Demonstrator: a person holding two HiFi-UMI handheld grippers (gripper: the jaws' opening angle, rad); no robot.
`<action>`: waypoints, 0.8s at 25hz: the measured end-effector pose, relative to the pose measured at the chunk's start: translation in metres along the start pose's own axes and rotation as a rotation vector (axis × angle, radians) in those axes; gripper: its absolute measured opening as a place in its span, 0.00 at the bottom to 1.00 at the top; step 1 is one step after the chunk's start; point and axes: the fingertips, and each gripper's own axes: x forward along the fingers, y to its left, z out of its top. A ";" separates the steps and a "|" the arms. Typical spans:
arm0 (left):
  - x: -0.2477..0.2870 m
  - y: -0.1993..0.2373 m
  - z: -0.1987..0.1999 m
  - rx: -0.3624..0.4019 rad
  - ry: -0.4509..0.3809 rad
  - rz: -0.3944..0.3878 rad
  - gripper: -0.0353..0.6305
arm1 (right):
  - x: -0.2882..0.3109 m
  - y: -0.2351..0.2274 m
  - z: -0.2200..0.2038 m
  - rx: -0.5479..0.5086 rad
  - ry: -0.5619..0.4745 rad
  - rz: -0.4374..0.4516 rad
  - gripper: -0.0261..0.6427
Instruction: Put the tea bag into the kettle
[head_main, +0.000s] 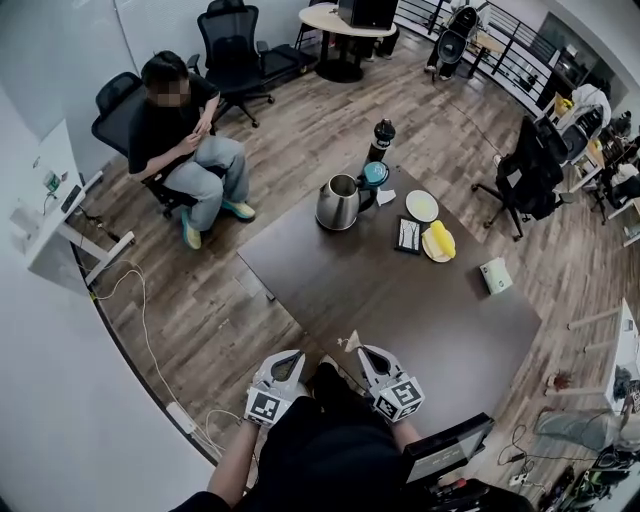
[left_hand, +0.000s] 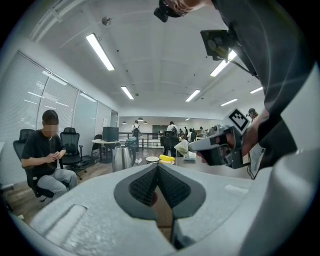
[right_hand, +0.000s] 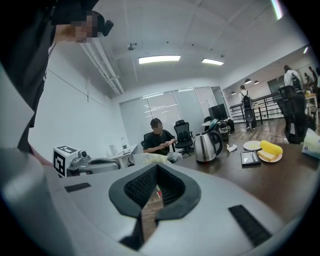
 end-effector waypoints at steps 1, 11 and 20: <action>0.003 0.004 0.001 -0.019 0.009 0.007 0.06 | 0.004 -0.003 0.000 0.008 -0.004 0.004 0.05; 0.059 0.037 0.017 -0.126 0.079 0.058 0.06 | 0.043 -0.055 0.027 0.065 -0.110 0.035 0.05; 0.098 0.049 0.014 -0.139 0.116 0.066 0.06 | 0.038 -0.110 0.024 0.082 -0.116 -0.046 0.05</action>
